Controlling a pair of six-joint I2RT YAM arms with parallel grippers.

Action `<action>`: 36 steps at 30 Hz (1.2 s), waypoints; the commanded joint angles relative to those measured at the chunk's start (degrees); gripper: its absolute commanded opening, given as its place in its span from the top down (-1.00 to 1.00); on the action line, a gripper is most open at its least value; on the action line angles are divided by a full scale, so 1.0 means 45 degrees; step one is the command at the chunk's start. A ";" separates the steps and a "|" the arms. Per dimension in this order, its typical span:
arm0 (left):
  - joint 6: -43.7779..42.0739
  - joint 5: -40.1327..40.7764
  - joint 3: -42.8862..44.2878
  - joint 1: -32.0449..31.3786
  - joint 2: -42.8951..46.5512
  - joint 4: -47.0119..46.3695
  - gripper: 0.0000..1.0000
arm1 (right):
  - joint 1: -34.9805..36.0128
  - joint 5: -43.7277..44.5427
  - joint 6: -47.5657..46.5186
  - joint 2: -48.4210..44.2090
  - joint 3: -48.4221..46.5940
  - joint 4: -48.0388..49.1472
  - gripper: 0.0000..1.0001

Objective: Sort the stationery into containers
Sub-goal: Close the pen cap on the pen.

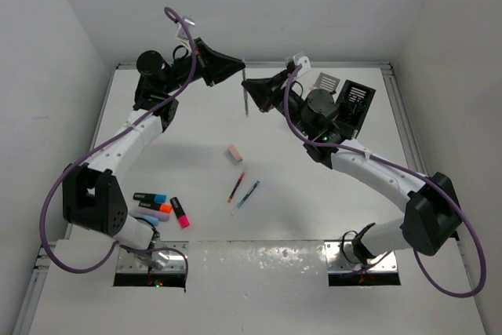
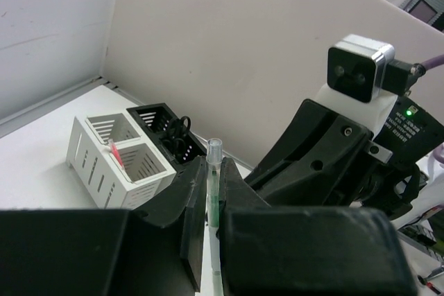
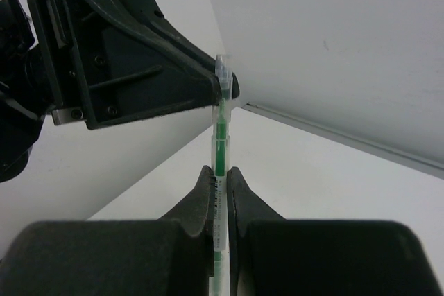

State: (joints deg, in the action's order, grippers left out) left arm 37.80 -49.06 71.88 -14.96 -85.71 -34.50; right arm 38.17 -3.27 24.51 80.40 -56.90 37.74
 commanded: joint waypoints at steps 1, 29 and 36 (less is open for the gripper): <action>-0.0099 -0.0075 -0.0230 -0.0171 0.0473 -0.0360 1.00 | -0.0162 -0.0308 -0.0155 0.0160 -0.0889 0.1164 1.00; -0.3771 -0.0935 -0.2436 -0.0894 0.0024 0.0107 1.00 | -0.1178 0.0472 0.0706 0.0883 -0.2179 0.5519 1.00; -0.4181 -0.0797 -0.2672 -0.0816 0.0082 0.0382 1.00 | -0.1198 0.0570 0.0510 0.0669 -0.2082 0.5521 1.00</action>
State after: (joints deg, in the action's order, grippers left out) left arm 20.16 -44.71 63.33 -16.91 -84.99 -43.27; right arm 34.96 -7.60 27.16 87.15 -59.40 42.65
